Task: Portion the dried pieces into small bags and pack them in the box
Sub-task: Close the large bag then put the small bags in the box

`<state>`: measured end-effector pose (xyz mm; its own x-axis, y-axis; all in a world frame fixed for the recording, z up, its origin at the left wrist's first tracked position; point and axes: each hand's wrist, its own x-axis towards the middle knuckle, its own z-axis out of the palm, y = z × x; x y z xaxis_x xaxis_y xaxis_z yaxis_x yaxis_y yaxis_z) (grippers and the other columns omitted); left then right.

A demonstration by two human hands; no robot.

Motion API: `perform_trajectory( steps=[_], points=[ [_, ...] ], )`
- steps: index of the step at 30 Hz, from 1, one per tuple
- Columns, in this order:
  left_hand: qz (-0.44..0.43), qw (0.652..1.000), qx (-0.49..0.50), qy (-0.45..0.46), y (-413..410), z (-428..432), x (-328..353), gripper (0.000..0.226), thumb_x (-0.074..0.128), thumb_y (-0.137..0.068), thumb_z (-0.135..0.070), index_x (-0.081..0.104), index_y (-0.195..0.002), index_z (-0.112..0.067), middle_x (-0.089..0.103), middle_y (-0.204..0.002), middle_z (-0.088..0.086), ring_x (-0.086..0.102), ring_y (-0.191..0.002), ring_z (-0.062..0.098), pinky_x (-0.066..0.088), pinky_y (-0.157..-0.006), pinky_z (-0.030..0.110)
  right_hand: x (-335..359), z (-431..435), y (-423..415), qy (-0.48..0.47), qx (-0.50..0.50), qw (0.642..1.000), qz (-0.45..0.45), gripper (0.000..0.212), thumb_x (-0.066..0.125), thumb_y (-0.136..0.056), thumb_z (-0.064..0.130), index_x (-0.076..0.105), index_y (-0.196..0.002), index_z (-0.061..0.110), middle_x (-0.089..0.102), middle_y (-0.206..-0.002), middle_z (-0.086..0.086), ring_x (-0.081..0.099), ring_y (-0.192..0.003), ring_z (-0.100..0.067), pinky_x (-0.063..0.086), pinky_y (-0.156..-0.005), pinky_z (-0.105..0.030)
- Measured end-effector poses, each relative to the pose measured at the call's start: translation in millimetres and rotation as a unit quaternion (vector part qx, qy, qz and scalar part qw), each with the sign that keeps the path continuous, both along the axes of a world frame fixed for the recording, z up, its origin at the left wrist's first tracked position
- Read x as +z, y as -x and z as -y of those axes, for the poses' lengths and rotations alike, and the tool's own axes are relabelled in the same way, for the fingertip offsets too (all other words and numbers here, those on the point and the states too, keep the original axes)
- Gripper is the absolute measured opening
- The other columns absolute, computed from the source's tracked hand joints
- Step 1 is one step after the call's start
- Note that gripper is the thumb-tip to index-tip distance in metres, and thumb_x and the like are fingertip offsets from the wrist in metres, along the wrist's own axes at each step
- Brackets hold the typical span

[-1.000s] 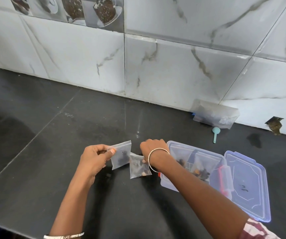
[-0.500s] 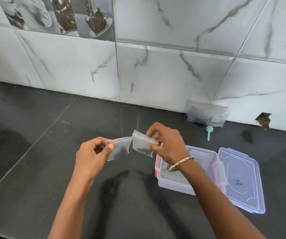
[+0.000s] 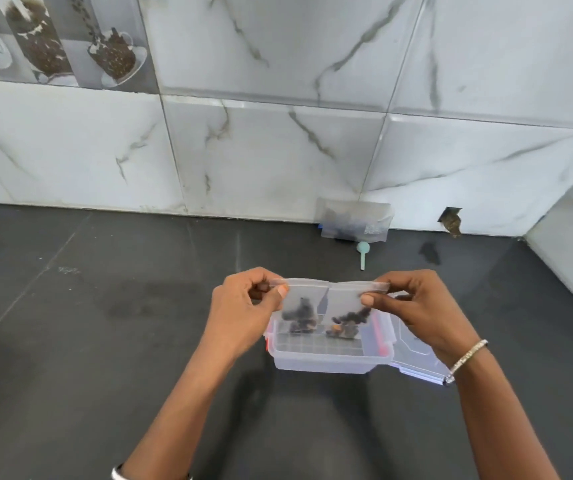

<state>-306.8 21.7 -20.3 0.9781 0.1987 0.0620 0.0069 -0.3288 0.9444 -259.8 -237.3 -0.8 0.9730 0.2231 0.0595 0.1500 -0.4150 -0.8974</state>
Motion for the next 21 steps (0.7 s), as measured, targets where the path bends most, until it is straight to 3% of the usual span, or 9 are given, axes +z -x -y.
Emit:
perform_trajectory(
  steps=[4,7,11,16,21],
  points=[
    [-0.045,0.997,-0.043,-0.044,-12,19,-13,0.010,0.072,-0.090,-0.017,0.075,-0.084,-0.024,0.075,-0.077,-0.003,0.073,-0.080,0.020,0.059,-0.080,0.031,-32,11,1,0.002,-0.056,0.998,-0.015,0.027,0.081,-0.065,0.039,0.080,-0.084,0.021,0.073,-0.100,0.002,0.066,-0.100,-0.016,0.055,-0.082,-0.035],
    [-0.066,0.990,-0.054,-0.114,-14,26,-21,0.009,0.070,-0.090,-0.021,0.071,-0.082,-0.026,0.071,-0.076,-0.007,0.067,-0.075,0.014,0.055,-0.078,0.031,-51,15,2,0.056,-0.060,0.996,-0.022,0.018,0.081,-0.072,0.036,0.080,-0.087,0.026,0.062,-0.125,0.008,0.053,-0.120,-0.009,0.047,-0.097,-0.043],
    [-0.095,0.979,-0.055,-0.171,-14,30,-30,0.012,0.068,-0.092,-0.023,0.066,-0.082,-0.029,0.069,-0.079,-0.012,0.069,-0.077,0.011,0.055,-0.078,0.030,-68,18,3,0.108,-0.059,0.992,-0.040,0.016,0.080,-0.076,0.038,0.079,-0.089,0.029,0.043,-0.150,0.007,0.038,-0.138,-0.014,0.034,-0.112,-0.048],
    [-0.094,0.958,-0.050,-0.265,-16,35,-36,0.009,0.064,-0.094,-0.024,0.069,-0.088,-0.026,0.073,-0.090,-0.007,0.068,-0.082,0.013,0.043,-0.069,0.021,-72,15,0,0.133,-0.063,0.986,-0.074,0.020,0.081,-0.076,0.036,0.079,-0.093,0.025,0.033,-0.157,0.005,0.026,-0.146,-0.021,0.025,-0.117,-0.054],
    [-0.046,0.913,0.024,-0.405,-23,41,-34,0.018,0.060,-0.098,-0.025,0.078,-0.101,-0.026,0.067,-0.106,-0.005,0.057,-0.106,0.018,0.053,-0.074,0.032,-76,7,-5,0.140,-0.082,0.982,-0.095,0.015,0.080,-0.077,0.034,0.077,-0.089,0.026,0.030,-0.158,0.002,0.019,-0.149,-0.025,0.020,-0.118,-0.057]
  ],
)
